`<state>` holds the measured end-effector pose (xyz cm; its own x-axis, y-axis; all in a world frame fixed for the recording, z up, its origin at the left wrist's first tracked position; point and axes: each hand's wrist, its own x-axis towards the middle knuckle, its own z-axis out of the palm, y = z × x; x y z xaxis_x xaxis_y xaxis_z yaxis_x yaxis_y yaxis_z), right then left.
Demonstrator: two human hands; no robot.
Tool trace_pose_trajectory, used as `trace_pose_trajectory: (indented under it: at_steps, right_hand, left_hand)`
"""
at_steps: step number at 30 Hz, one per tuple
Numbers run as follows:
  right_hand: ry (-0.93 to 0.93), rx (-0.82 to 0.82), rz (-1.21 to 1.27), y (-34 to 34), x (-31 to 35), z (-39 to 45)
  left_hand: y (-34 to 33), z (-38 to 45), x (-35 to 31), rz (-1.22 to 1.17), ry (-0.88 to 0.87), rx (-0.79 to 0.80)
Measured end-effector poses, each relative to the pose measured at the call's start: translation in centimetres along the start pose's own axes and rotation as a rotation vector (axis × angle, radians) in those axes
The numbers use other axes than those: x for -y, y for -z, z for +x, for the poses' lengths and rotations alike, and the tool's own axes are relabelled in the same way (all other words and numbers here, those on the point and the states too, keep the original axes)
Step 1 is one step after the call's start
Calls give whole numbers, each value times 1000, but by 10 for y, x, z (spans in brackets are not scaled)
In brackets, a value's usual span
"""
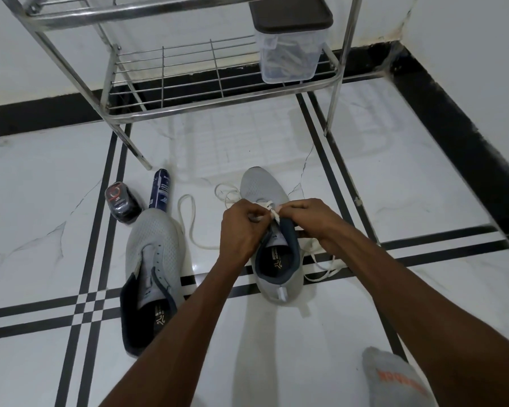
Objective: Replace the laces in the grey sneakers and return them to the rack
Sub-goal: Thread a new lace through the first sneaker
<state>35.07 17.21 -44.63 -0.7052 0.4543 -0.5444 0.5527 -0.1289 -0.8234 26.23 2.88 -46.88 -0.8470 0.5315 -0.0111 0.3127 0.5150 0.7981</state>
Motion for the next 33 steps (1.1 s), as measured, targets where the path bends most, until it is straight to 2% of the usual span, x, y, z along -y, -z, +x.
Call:
trace_pose_trajectory:
  at_steps: [3, 6, 9, 11, 12, 14, 15, 16, 18, 20, 22, 24, 25, 26, 28, 29, 30, 31, 33]
  right_hand:
    - [-37, 45, 44, 2, 4, 3]
    - [-11, -15, -47, -3, 5, 11]
    - [39, 35, -196, -3, 8, 15]
    - [89, 40, -250, 9, 11, 17]
    - [121, -56, -228, 19, 12, 20]
    - [233, -426, -227, 41, 10, 25]
    - [295, -554, -274, 48, 8, 26]
    - [354, -569, -353, 50, 6, 25]
    - [482, -346, -509, 40, -1, 23]
    - [536, -155, -624, 20, -6, 21]
    - [565, -106, -765, 2, -9, 19]
    - [631, -124, -885, -3, -10, 18]
    - [660, -186, -863, 1, -9, 19]
    - [651, -332, -774, 11, -6, 21]
    - [534, -753, -521, 40, 1, 26]
    - [490, -880, -493, 51, 1, 26]
    - [487, -893, -568, 54, 1, 24]
    - [514, -793, -697, 50, -1, 21]
    - [562, -432, -906, 26, -8, 19]
  left_hand:
    - [-1, -4, -4, 36, 22, -71]
    - [-2, -17, -14, 17, 89, -181]
    - [-5, -28, -23, 122, 145, -55]
    - [-5, -31, -27, 94, 153, -18]
    - [-4, -31, -28, 77, 162, -26]
    - [-3, -30, -29, 80, 175, -40]
    - [-3, -30, -30, 90, 173, -45]
    - [-3, -30, -29, 101, 173, -49]
    - [-4, -30, -28, 111, 166, -60]
    - [-5, -32, -29, 118, 138, -73]
    - [-5, -34, -29, 132, 116, -82]
    - [-4, -34, -26, 148, 109, -94]
    - [-3, -35, -24, 152, 112, -96]
    - [-2, -35, -23, 146, 117, -97]
    - [-2, -36, -21, 127, 127, -99]
    - [-2, -36, -21, 121, 129, -103]
    - [-1, -37, -21, 113, 129, -107]
    - [-1, -37, -21, 104, 123, -109]
    - [-2, -36, -19, 97, 109, -105]
